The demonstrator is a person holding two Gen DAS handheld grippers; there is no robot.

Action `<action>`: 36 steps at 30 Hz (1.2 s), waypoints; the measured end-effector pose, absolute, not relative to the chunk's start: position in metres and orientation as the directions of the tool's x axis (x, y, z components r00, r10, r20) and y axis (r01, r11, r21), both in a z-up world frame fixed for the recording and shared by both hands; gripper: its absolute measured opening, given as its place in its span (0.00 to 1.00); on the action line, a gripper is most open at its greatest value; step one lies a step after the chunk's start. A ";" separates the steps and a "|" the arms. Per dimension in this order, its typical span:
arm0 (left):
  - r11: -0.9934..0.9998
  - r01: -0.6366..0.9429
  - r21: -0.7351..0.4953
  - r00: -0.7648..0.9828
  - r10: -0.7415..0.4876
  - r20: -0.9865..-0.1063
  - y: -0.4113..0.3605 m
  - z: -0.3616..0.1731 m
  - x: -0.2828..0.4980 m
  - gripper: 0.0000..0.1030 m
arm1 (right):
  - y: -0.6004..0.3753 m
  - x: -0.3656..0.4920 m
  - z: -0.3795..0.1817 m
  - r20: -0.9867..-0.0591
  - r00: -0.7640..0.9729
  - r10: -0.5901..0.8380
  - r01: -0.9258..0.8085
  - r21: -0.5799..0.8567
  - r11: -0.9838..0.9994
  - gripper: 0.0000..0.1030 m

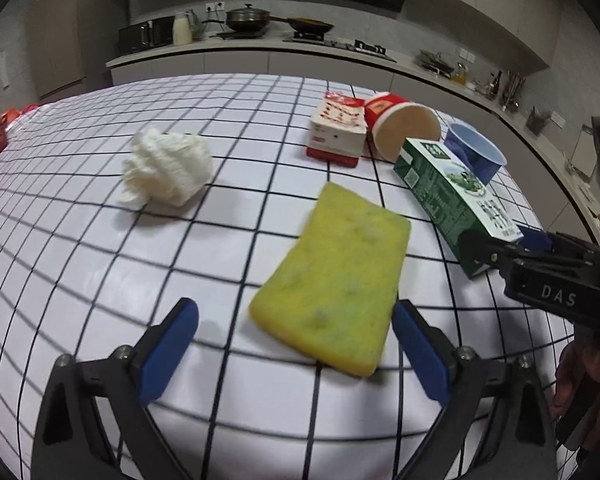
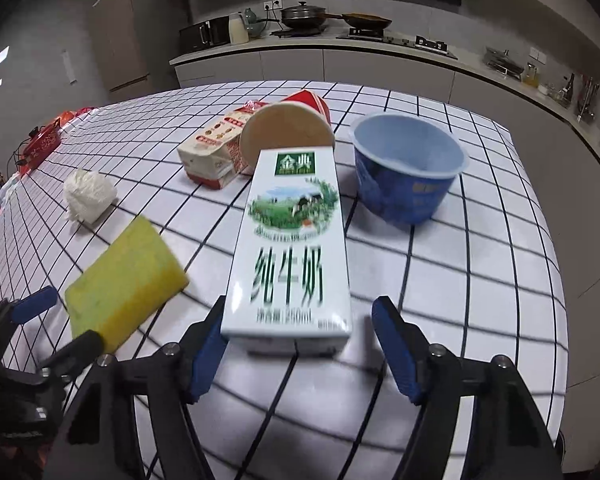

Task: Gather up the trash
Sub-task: 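Grasp the yellow sponge with the left tool while the right tool grasps the milk carton, then carry the yellow sponge and milk carton over the black bin with both tools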

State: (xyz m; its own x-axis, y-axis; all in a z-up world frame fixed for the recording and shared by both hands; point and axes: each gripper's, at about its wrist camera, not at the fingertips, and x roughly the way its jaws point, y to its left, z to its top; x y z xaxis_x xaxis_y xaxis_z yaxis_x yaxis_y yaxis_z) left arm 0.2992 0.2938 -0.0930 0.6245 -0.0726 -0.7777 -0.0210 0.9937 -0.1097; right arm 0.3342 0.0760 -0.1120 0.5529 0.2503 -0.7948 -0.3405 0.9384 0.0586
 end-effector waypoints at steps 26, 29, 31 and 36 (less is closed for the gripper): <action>0.988 -0.003 -0.155 0.674 -0.112 -0.730 0.289 -0.068 0.275 0.50 | 0.065 0.314 -0.092 -0.767 0.568 0.297 -0.384 0.072 0.921 0.56; 0.988 0.008 -0.155 0.687 -0.118 -0.717 0.283 -0.059 0.264 0.50 | 0.057 0.299 -0.083 -0.757 0.581 0.300 -0.388 0.066 0.919 0.56; 0.988 0.015 -0.155 0.696 -0.121 -0.707 0.276 -0.053 0.257 0.50 | 0.048 0.289 -0.077 -0.750 0.591 0.299 -0.386 0.063 0.921 0.56; 0.986 0.027 -0.163 0.708 -0.134 -0.693 0.259 -0.042 0.238 0.50 | 0.021 0.261 -0.061 -0.734 0.615 0.289 -0.371 0.054 0.927 0.56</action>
State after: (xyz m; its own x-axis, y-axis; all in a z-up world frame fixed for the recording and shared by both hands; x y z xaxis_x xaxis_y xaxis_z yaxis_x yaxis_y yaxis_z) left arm 0.2383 0.2589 -0.0422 0.7083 -0.1341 -0.6930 0.0268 0.9862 -0.1634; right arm 0.2609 0.0209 -0.0610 0.6148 0.2891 -0.7338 -0.3713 0.9269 0.0541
